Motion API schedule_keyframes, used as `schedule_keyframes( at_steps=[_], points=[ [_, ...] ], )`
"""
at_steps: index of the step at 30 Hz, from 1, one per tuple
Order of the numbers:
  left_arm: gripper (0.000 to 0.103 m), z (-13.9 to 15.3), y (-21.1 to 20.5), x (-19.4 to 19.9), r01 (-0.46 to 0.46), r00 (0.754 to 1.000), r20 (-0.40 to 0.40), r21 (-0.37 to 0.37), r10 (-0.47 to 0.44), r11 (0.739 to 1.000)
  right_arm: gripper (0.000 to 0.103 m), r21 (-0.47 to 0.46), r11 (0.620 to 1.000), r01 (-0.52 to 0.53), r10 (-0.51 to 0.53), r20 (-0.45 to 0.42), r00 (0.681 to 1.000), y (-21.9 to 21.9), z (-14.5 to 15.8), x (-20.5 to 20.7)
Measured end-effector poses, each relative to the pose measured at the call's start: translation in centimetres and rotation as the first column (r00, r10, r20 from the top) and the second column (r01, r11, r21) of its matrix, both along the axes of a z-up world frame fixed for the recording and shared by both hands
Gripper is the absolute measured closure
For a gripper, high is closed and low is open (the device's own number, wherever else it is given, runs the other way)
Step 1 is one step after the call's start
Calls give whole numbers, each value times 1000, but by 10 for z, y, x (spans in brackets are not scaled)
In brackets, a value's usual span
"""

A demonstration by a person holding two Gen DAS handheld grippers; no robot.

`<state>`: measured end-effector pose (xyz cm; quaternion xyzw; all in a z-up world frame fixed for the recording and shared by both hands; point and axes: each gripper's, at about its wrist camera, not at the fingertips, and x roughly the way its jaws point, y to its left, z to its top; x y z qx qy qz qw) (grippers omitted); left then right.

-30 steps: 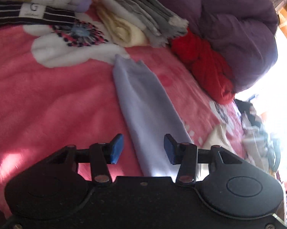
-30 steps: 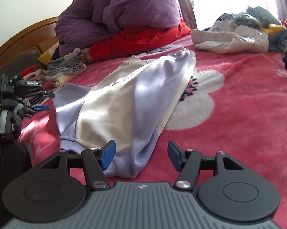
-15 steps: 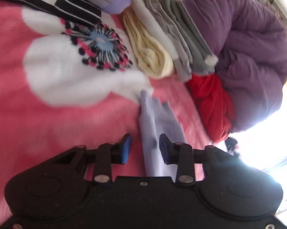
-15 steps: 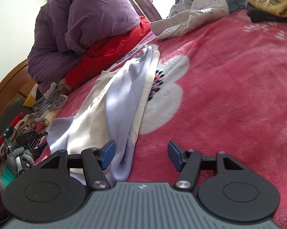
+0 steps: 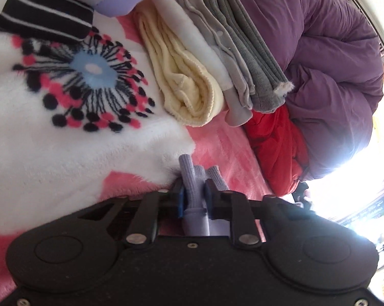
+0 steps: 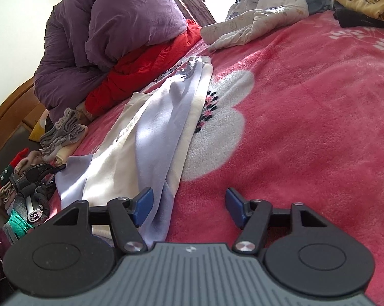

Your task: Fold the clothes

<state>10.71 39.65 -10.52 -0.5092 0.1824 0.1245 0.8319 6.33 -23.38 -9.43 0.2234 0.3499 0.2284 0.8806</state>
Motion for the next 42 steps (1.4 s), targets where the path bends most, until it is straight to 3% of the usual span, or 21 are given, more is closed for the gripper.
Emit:
schedule_keyframes(
  at_steps=[5, 8, 14, 20, 26, 30, 36, 38, 42],
  points=[
    [97, 23, -16, -6, 12, 999, 52, 72, -16, 997, 39, 11, 1000, 1, -1, 3, 1000, -1, -1, 2],
    [97, 53, -40, -11, 32, 995, 83, 164, -46, 986, 39, 24, 1000, 2, -2, 2, 1000, -3, -1, 3],
    [97, 119, -118, -16, 115, 977, 132, 344, -169, 932, 39, 76, 997, 4, -3, -2, 1000, -9, 0, 6],
    [97, 158, -218, -15, 211, 947, 112, 494, -302, 843, 39, 181, 983, 21, -22, 2, 1000, -21, 5, 6],
    [97, 169, -316, 7, 309, 914, 28, 597, -404, 740, 39, 347, 934, 86, -77, -40, 996, -45, 2, 8],
    [97, 166, -377, 28, 358, 896, -44, 660, -441, 661, 39, 462, 872, 161, -139, -82, 987, -66, -3, 7],
    [97, 138, -454, 56, 439, 862, -153, 702, -483, 561, 39, 605, 744, 284, -230, -168, 959, -97, -18, 10],
    [97, 129, -476, 59, 463, 850, -183, 704, -493, 538, 39, 632, 709, 314, -252, -189, 949, -103, -22, 11],
    [97, 111, -511, 70, 514, 823, -235, 696, -518, 501, 39, 647, 681, 343, -278, -205, 938, -109, -25, 16]
  ],
)
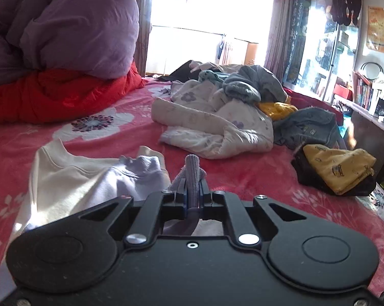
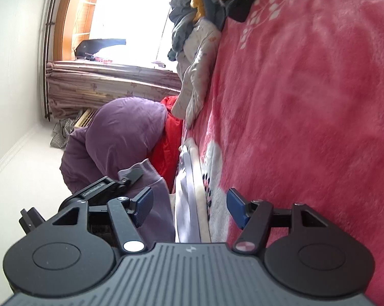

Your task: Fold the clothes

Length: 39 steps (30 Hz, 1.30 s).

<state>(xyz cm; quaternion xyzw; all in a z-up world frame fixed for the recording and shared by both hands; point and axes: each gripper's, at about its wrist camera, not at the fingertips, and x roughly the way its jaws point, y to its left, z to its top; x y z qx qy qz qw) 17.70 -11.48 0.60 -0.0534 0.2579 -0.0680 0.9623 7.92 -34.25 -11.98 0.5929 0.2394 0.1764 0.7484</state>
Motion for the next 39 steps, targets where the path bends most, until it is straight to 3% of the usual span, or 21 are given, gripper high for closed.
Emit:
schedule_keyframes(
  at_steps=[3, 5, 6, 8, 12, 16, 20, 26, 31, 35, 39],
  points=[
    [89, -17, -14, 2, 134, 986, -95, -11, -134, 991, 39, -5, 1000, 8, -8, -16, 1000, 1, -4, 5],
    [66, -21, -12, -5, 192, 974, -118, -29, -194, 981, 39, -18, 1000, 8, -9, -25, 1000, 0, -6, 10],
    [63, -17, -2, -13, 198, 975, -98, -39, -201, 979, 39, -30, 1000, 8, -9, -29, 1000, 1, -7, 12],
    [63, -9, 25, -29, 179, 981, -68, -55, -183, 982, 39, -62, 998, 1, -3, -35, 999, 3, -7, 17],
    [62, 8, 108, -70, 16, 999, -40, -101, -21, 995, 39, -140, 989, -39, 35, -28, 999, 12, -3, 25],
    [61, 6, 180, -122, -131, 991, -15, -109, 130, 985, 38, -228, 970, -83, 77, -33, 996, 22, 1, 31],
    [61, -6, 217, -138, -204, 979, -41, -110, 200, 973, 38, -228, 970, -83, 74, -46, 996, 33, 5, 46],
    [61, -23, 234, -153, -179, 983, -62, -148, 171, 973, 40, -268, 958, -100, 87, -62, 994, 56, 6, 70],
    [61, -36, 248, -150, -179, 983, -71, -191, 168, 965, 45, -97, 993, -68, 55, -129, 990, 59, -11, 58],
    [61, -41, 254, -145, -162, 986, -79, -209, 148, 965, 43, -107, 993, -50, 32, -164, 986, 69, -9, 65],
    [61, -40, 259, -146, -117, 992, -77, -215, 102, 970, 43, -60, 998, 13, -22, -146, 989, 73, -17, 75]
  ],
)
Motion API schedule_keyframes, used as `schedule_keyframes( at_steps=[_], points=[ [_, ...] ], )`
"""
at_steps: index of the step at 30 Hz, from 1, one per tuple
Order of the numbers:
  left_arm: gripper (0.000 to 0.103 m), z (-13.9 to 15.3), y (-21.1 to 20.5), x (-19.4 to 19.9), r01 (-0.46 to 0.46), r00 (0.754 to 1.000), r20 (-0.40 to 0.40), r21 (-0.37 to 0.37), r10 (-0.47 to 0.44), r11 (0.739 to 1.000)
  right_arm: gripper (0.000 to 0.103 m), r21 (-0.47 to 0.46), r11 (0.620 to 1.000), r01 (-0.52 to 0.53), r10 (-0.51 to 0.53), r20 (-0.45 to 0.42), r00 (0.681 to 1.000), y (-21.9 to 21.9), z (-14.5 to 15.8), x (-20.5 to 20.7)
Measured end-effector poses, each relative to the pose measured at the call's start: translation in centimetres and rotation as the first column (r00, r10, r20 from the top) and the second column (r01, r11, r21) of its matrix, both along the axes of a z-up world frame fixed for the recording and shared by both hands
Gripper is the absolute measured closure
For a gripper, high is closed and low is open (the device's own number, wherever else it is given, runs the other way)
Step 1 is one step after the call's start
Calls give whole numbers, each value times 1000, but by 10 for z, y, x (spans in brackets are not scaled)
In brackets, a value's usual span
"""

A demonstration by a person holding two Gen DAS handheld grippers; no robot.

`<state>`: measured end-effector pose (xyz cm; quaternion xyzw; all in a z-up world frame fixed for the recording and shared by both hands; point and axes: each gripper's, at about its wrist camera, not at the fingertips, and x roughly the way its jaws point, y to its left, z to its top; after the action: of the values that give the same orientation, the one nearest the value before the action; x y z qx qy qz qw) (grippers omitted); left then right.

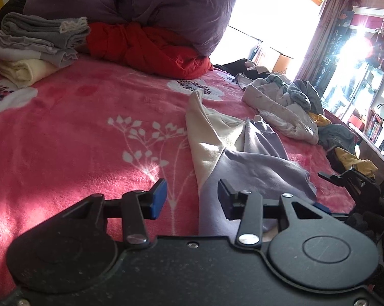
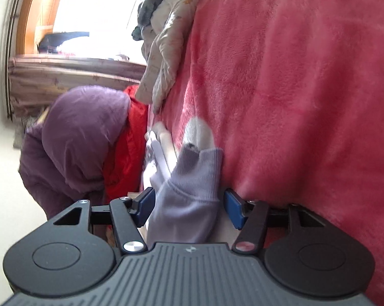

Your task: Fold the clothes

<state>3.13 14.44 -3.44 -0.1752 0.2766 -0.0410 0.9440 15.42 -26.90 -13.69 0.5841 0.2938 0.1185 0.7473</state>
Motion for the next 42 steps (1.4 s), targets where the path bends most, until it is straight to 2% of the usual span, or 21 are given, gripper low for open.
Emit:
schedule_keyframes(
  at_steps=[3, 5, 7, 9, 12, 15, 16, 17, 20, 23, 24, 25, 26, 27, 30, 35, 42],
  points=[
    [61, 2, 0, -3, 22, 1000, 22, 37, -22, 999, 47, -2, 999, 32, -32, 21, 999, 5, -2, 5],
    [69, 0, 3, -4, 20, 1000, 22, 43, -21, 999, 56, -20, 999, 45, -44, 29, 999, 9, -1, 7],
    [69, -6, 7, -2, 28, 1000, 5, 47, -28, 998, 90, -47, 998, 41, -39, 40, 998, 12, 3, 9],
    [71, -10, 7, -1, 60, 998, -14, 40, -59, 997, 91, -73, 997, 37, -33, 51, 998, 14, 6, 10],
    [71, -8, 1, -4, 135, 991, -3, 41, -135, 990, 93, -116, 993, 28, -14, 119, 993, 16, 28, 10],
    [68, -4, -14, -9, 233, 972, 18, 95, -236, 968, 93, -160, 987, 3, 26, 179, 983, 20, 54, 11],
    [53, -3, -20, -13, 256, 964, 33, 143, -263, 956, 93, -171, 985, -4, 37, 194, 980, 22, 63, 12],
    [49, -1, -27, -17, 276, 956, 47, 194, -290, 941, 93, -176, 984, -11, 48, 208, 977, 24, 71, 13],
    [49, -7, -47, -23, 306, 942, 20, 360, -335, 881, 93, -188, 982, -27, 74, 249, 966, 26, 94, 14],
    [50, -21, -67, -25, 320, 934, -31, 515, -356, 795, 93, -201, 979, -41, 96, 273, 957, 32, 112, 17],
    [53, -26, -73, -26, 323, 931, -42, 555, -363, 767, 93, -206, 978, -45, 103, 279, 955, 33, 116, 16],
    [62, -29, -78, -27, 323, 929, -44, 585, -369, 744, 93, -211, 976, -49, 110, 286, 952, 35, 121, 16],
    [64, -31, -80, -27, 325, 926, -44, 594, -374, 736, 93, -216, 975, -49, 112, 291, 950, 36, 124, 15],
    [64, -33, -81, -26, 328, 924, -44, 599, -379, 730, 93, -221, 974, -48, 114, 297, 948, 36, 127, 13],
    [64, -34, -80, -22, 341, 921, -48, 577, -386, 742, 93, -202, 979, -38, 101, 310, 945, 33, 132, 6],
    [65, -39, -84, -20, 373, 911, -80, 580, -405, 724, 93, -214, 976, -27, 96, 318, 943, 25, 136, -4],
    [65, -41, -82, -19, 380, 911, -89, 564, -403, 733, 93, -213, 977, -5, 73, 310, 948, 9, 127, -24]
  ],
)
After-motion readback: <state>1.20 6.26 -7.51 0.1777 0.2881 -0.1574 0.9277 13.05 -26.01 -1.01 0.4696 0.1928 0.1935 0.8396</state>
